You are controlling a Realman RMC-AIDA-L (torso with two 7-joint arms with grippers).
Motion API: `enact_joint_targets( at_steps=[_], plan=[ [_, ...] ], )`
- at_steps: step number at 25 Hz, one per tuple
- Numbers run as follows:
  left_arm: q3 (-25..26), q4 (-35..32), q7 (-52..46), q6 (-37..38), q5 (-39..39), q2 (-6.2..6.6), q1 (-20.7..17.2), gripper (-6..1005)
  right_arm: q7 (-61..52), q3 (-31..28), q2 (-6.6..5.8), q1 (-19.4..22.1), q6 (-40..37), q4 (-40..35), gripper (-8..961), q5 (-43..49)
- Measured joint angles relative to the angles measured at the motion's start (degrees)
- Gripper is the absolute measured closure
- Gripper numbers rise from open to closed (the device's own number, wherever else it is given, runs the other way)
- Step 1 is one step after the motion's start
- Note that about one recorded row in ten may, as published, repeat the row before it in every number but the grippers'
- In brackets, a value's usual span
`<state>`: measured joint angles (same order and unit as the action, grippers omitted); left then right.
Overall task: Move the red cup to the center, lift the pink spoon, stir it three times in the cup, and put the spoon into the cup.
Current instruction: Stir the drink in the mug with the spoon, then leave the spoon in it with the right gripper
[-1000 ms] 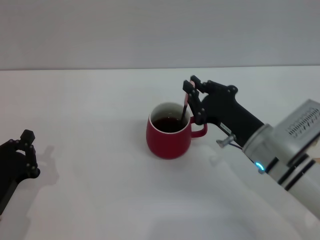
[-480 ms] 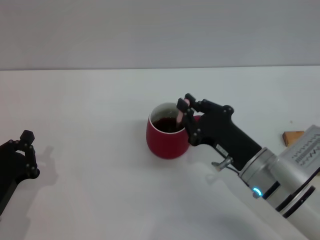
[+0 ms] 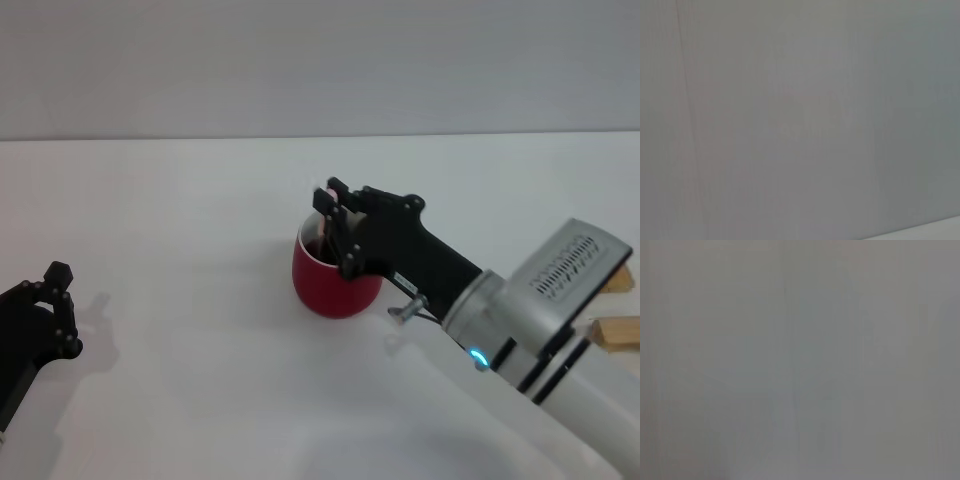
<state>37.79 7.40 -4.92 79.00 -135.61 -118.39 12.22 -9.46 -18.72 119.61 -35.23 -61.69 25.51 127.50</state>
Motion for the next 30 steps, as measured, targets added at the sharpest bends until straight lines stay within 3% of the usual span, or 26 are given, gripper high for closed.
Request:
enact_joint_targets(
  at_steps=[14,21,30],
  plan=[
    [-0.1,0.1,0.0,0.0,0.0,-0.09,-0.1,1001,-0.1,-2.3,-0.32,-2.1,0.1,-5.5,952,-0.5],
    [-0.1,0.1,0.0,0.0,0.0,-0.09,-0.1,1001,-0.3,-2.0,-0.51,1.2,-2.7,-4.6,952,-0.2],
    [-0.1,0.1,0.0,0.0,0.0,-0.08,-0.4,1001,0.0,-0.9,-0.16,6.3,-2.6,2.2,951,3.8]
  ],
)
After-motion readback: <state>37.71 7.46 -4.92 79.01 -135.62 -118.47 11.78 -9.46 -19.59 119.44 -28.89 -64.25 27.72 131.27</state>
